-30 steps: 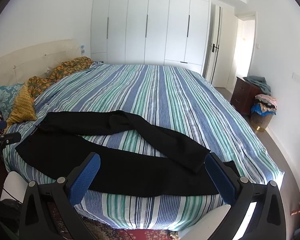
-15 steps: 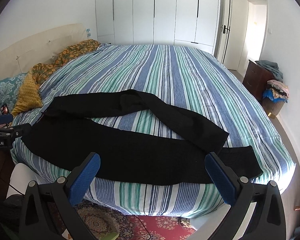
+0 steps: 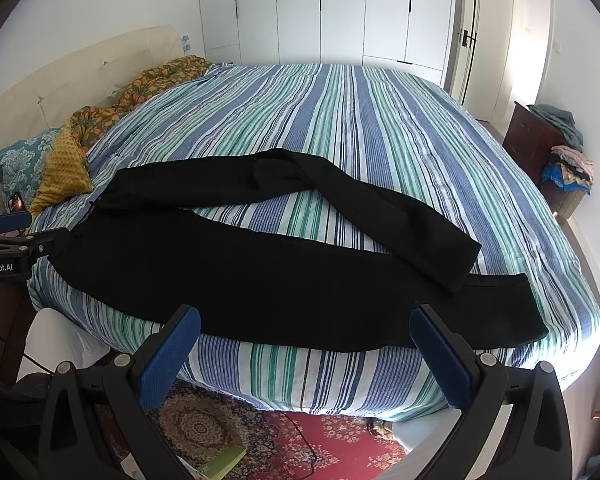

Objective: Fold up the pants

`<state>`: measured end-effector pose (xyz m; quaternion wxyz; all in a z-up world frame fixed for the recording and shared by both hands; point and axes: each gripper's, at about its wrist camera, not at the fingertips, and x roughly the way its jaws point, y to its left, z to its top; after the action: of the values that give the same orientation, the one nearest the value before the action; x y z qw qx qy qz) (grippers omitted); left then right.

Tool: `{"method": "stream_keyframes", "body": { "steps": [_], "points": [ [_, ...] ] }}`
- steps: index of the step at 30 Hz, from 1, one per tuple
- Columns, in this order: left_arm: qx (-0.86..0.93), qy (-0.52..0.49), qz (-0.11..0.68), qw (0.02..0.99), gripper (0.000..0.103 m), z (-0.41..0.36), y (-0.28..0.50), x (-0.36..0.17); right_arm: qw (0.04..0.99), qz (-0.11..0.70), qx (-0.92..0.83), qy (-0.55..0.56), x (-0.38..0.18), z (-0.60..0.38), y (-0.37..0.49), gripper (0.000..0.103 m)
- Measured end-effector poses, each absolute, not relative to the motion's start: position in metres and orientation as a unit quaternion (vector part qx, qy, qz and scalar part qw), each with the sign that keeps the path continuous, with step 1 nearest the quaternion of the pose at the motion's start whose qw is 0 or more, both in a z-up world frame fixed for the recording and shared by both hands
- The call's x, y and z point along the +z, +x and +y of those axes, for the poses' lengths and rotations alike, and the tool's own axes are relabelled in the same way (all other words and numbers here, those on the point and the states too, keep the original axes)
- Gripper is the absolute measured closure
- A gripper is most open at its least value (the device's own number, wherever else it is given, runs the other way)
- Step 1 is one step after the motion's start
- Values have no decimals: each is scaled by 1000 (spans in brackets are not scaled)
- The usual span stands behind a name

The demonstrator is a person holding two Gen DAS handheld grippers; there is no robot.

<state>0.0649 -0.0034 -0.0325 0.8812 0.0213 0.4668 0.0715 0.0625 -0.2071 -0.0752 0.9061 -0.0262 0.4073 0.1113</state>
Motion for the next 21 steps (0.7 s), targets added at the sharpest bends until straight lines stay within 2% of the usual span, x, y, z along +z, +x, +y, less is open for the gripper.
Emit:
{"method": "stream_keyframes", "body": {
  "steps": [5,7,10,11,12,13,14,16,21],
  "points": [
    [72,20,473,878,1,1,67,-36,913,385,122,-53,-76,-226,83,0],
    [75,16,478,875,1,4,68,-40,922,367,69,-98,-74,-254,110,0],
    [82,11,491,867,1,7,70,-49,919,379,19,-101,-82,-303,162,1],
    [85,10,496,864,1,8,71,-52,913,396,16,-100,-91,-313,179,4],
    [86,9,499,862,1,7,71,-54,904,415,21,-100,-102,-318,195,14],
    [87,9,502,860,1,7,72,-56,896,432,36,-99,-115,-319,208,31],
    [87,10,505,859,1,7,72,-58,887,447,58,-98,-128,-315,219,37],
    [86,17,510,856,1,4,74,-60,870,470,97,-113,-156,-296,238,40],
    [83,28,522,849,1,0,82,-69,864,449,112,-200,-212,-234,275,39]
  ]
}}
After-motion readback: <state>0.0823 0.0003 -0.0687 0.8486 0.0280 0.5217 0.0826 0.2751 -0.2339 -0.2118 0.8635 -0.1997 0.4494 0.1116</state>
